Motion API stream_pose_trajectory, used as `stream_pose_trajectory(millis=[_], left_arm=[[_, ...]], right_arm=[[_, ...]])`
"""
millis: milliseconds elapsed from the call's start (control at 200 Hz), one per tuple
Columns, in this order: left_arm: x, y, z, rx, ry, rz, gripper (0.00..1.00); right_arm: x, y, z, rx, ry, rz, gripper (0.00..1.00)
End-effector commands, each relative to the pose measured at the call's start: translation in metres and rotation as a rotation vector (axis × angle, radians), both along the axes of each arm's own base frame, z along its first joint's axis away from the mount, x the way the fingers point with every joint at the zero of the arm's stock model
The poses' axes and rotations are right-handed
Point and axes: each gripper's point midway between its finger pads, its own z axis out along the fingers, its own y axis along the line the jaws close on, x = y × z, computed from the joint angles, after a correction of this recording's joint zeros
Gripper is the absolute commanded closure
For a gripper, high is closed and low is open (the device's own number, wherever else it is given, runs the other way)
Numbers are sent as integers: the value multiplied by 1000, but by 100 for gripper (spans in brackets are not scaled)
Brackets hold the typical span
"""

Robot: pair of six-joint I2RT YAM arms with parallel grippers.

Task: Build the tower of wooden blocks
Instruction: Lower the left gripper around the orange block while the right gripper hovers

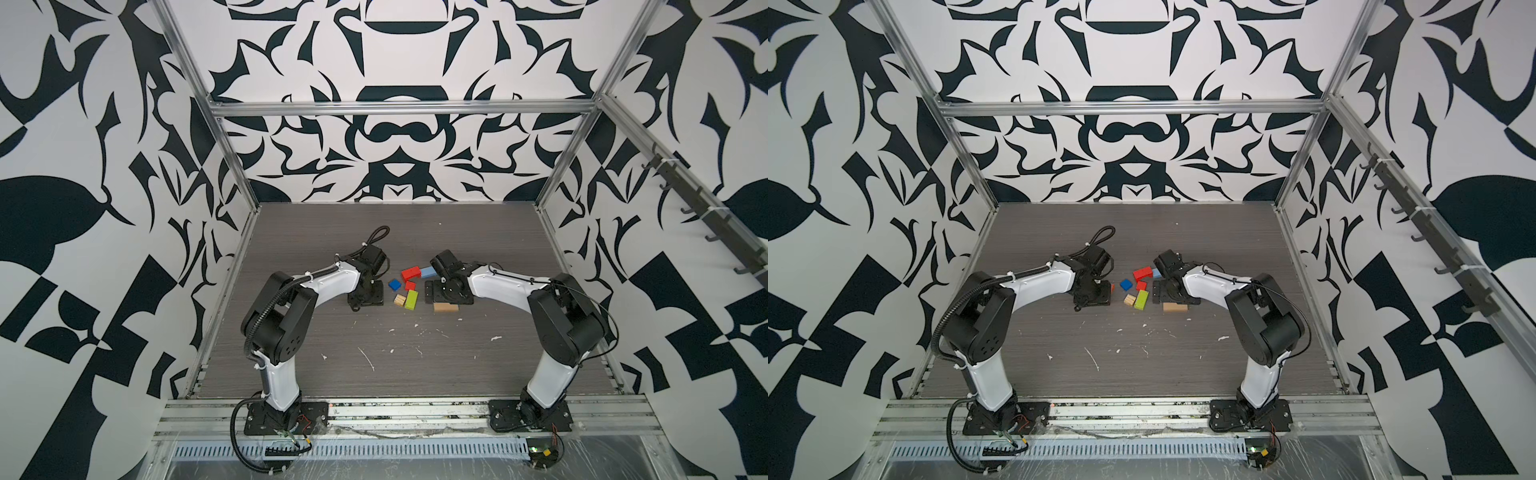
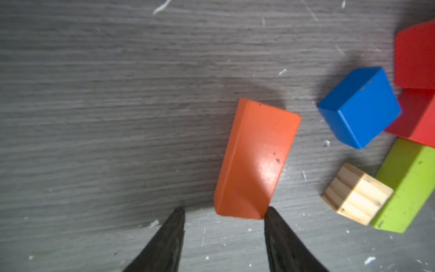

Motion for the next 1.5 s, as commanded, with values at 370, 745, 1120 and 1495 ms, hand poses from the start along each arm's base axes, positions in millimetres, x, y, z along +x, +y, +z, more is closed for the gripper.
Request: stream_pose_trajectory(millis=[370, 745, 1120, 1495], left_arm=[[-16, 14, -12, 48, 75, -2, 43], [-16, 15, -13, 52, 81, 0, 44], [-14, 15, -14, 56, 79, 7, 47], [-10, 14, -13, 53, 70, 7, 50]], right_arm=[[11, 2, 10, -4, -30, 7, 1], [10, 3, 10, 2, -27, 9, 1], [9, 2, 12, 4, -30, 5, 2], [9, 1, 14, 5, -32, 3, 2]])
